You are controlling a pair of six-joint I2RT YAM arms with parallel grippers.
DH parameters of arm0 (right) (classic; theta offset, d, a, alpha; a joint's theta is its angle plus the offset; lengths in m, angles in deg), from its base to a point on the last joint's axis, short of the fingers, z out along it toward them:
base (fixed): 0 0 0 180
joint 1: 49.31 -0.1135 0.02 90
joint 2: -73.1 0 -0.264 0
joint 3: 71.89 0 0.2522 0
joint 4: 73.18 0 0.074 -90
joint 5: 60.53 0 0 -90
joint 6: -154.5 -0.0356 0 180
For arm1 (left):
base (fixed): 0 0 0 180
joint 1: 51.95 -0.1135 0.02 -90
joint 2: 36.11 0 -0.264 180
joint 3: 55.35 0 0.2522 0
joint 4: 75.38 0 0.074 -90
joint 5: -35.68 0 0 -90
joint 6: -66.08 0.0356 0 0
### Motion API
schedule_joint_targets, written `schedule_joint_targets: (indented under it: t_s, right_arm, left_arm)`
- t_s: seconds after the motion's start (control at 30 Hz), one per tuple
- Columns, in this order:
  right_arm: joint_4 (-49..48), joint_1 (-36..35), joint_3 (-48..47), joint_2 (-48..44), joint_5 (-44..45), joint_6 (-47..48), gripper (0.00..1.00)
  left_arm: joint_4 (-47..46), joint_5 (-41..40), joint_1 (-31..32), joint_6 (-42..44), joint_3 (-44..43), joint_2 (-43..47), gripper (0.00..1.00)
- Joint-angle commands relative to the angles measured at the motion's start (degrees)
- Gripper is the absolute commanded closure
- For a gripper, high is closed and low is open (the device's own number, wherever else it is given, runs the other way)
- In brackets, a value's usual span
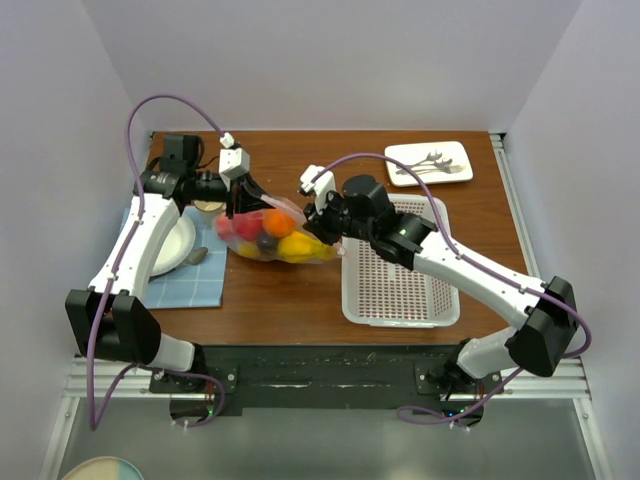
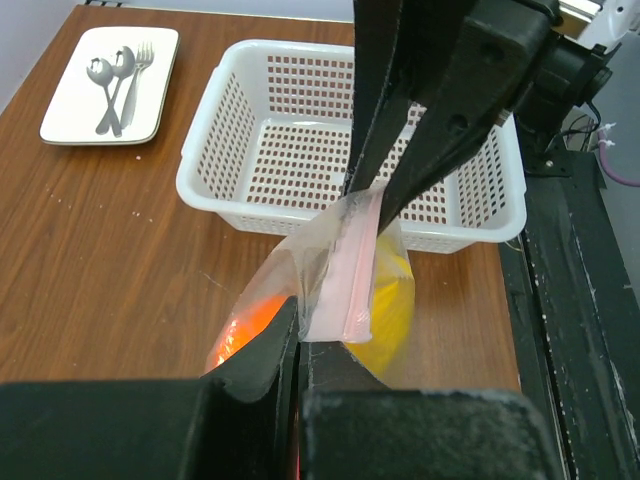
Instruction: Open the zip-top bag and remove the fake food
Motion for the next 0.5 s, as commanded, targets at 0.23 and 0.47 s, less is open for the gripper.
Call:
schedule_joint_targets:
  t_s: [0.23,0.47]
  right_arm:
    - [0.72,0.76,-1.23,-2.7,-7.62,0.09,0.94]
    - [1.86,0.68,-4.21,-2.09,-10.52,-1.23,1.0]
  left_arm:
    - [3.9,0.38,0.26,5.37,-2.73,-1.3,0.99]
    - [4.07,1.86,0.17,-0.16,-8.07,-2.71,0.43]
